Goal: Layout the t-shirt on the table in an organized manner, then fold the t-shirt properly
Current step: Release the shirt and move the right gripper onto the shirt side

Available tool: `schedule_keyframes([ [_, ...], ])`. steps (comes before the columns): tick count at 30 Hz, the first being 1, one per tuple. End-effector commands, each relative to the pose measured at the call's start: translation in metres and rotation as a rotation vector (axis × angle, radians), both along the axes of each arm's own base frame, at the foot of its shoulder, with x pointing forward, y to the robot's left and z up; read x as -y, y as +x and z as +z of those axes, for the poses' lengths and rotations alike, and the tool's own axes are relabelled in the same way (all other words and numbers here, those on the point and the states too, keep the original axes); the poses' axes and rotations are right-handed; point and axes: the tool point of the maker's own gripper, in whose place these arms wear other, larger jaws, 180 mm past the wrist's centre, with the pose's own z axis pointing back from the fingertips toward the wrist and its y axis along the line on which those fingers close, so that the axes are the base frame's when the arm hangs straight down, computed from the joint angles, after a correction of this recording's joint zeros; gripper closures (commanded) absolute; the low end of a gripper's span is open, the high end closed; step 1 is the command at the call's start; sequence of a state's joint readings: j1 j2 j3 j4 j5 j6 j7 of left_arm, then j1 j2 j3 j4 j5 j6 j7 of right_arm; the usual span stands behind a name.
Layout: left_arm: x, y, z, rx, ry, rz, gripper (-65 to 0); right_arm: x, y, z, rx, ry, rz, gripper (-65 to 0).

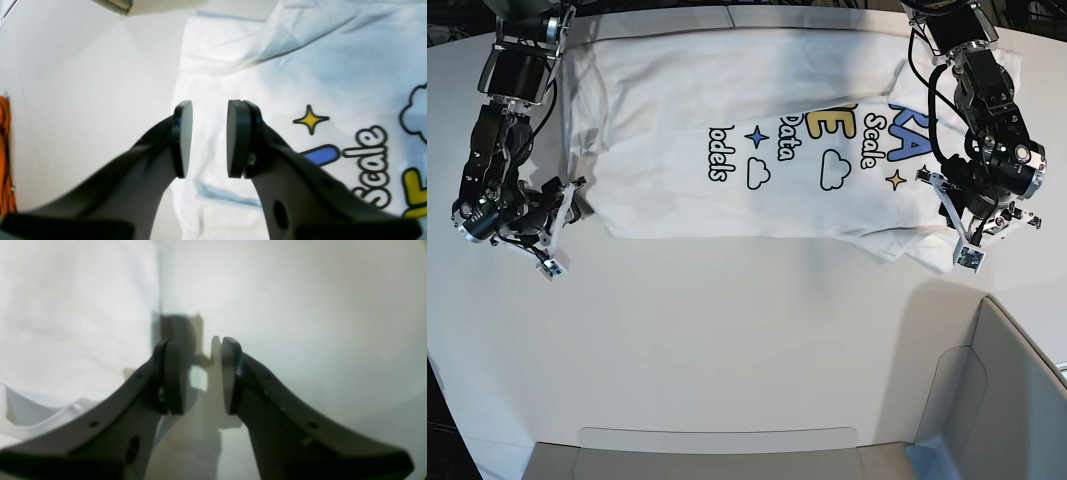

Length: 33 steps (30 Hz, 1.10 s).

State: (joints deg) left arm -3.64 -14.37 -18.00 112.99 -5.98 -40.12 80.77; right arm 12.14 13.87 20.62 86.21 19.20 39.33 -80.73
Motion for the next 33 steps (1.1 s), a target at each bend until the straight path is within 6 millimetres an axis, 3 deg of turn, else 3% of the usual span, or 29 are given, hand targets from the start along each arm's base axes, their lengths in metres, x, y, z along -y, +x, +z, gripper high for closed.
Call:
schedule_keyframes([
  [1, -0.004, 0.005, 0.011, 0.037, 0.019, -0.002, -17.0, 0.0, 0.011, 0.011, 0.042, 0.004, 0.015, -18.3],
  [7, -0.004, 0.005, 0.011, 0.037, 0.019, -0.002, -17.0, -0.006, -0.001, -0.017, -0.058, 0.028, 0.022, -16.8],
  [13, -0.004, 0.006, 0.011, 0.038, 0.018, -0.002, -17.0, -0.027, -0.01, -0.027, -0.095, -0.005, 0.12, 0.0],
  [22, 0.001, 0.005, 0.008, 0.035, 0.002, -0.002, -17.0, -0.039, -0.011, 0.012, 0.06, -0.082, 0.195, 0.0],
  [26, 0.006, 0.005, 0.005, 0.034, -0.017, -0.002, -17.0, -0.053, -0.018, 0.035, 0.149, -0.263, 0.313, 0.0],
  [33, 0.007, 0.005, 0.003, 0.027, -0.021, -0.002, -17.0, -0.077, -0.036, 0.031, 0.161, -0.51, 0.438, 0.0],
])
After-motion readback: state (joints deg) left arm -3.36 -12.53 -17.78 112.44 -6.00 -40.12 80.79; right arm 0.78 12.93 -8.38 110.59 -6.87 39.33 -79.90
